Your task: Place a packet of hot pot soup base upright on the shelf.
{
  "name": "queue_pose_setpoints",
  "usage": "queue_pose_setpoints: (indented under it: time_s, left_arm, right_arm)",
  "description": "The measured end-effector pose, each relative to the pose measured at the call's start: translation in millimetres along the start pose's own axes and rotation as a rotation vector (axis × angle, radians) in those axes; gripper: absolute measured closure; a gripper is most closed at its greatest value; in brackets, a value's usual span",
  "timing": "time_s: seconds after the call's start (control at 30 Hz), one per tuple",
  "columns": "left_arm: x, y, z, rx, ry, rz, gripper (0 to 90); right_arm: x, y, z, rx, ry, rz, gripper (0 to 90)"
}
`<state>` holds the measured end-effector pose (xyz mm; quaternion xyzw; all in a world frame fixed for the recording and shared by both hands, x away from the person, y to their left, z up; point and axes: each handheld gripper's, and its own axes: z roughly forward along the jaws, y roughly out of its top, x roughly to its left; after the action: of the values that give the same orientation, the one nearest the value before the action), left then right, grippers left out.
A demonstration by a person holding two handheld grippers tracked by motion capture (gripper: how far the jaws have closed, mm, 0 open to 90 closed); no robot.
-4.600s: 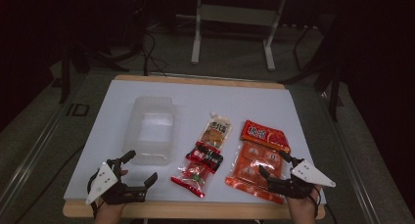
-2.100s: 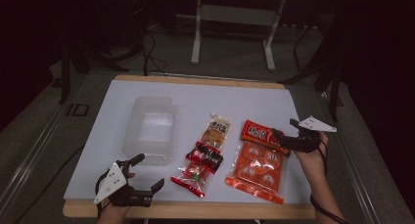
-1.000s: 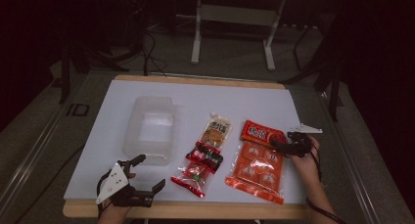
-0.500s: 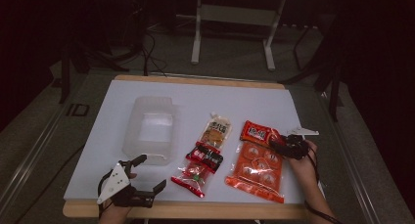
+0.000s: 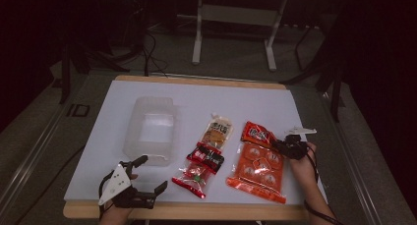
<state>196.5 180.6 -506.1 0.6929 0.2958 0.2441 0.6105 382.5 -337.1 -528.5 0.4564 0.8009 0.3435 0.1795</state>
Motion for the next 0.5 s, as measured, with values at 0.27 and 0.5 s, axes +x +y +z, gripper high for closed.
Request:
queue_pose_setpoints:
  time_s: [0.27,0.5]
  left_arm:
    - [1.1,0.0,-0.7,0.002,0.005,0.002,0.7]
    - [1.2,-0.1,-0.8,-0.001,0.004,0.001,0.7]
  right_arm:
    - [10.8,12.7,-6.0,-0.017,-0.037,-0.032,88.5]
    - [14.1,18.4,-19.1,-0.049,-0.036,-0.032,89.0]
